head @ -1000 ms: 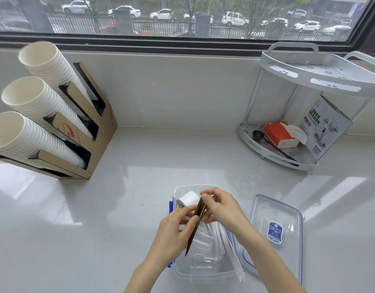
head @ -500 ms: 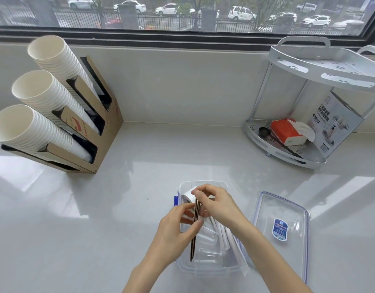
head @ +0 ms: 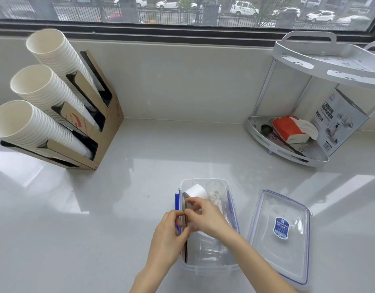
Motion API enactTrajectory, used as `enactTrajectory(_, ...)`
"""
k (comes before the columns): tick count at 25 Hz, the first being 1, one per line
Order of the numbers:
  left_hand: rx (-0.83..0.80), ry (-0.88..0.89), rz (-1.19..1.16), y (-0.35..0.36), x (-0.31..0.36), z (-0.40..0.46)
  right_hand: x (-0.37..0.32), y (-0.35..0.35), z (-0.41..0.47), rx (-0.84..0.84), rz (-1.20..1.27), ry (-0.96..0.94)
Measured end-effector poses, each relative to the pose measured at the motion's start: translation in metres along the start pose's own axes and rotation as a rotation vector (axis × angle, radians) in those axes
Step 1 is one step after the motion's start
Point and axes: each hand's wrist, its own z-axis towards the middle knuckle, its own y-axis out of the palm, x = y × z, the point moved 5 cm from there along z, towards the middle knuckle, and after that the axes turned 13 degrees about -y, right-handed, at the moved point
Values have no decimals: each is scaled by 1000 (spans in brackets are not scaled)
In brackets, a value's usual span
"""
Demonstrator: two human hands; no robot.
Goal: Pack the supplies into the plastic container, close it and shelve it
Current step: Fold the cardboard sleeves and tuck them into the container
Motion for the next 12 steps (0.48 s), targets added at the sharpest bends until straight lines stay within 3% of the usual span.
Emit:
enactTrajectory(8,75,17,187,-2,1,-3,7,7,-6,-28,-67,-29)
enactTrajectory(12,99,89,257,-4,10,-2,1,-20,-7,118,-64,-68)
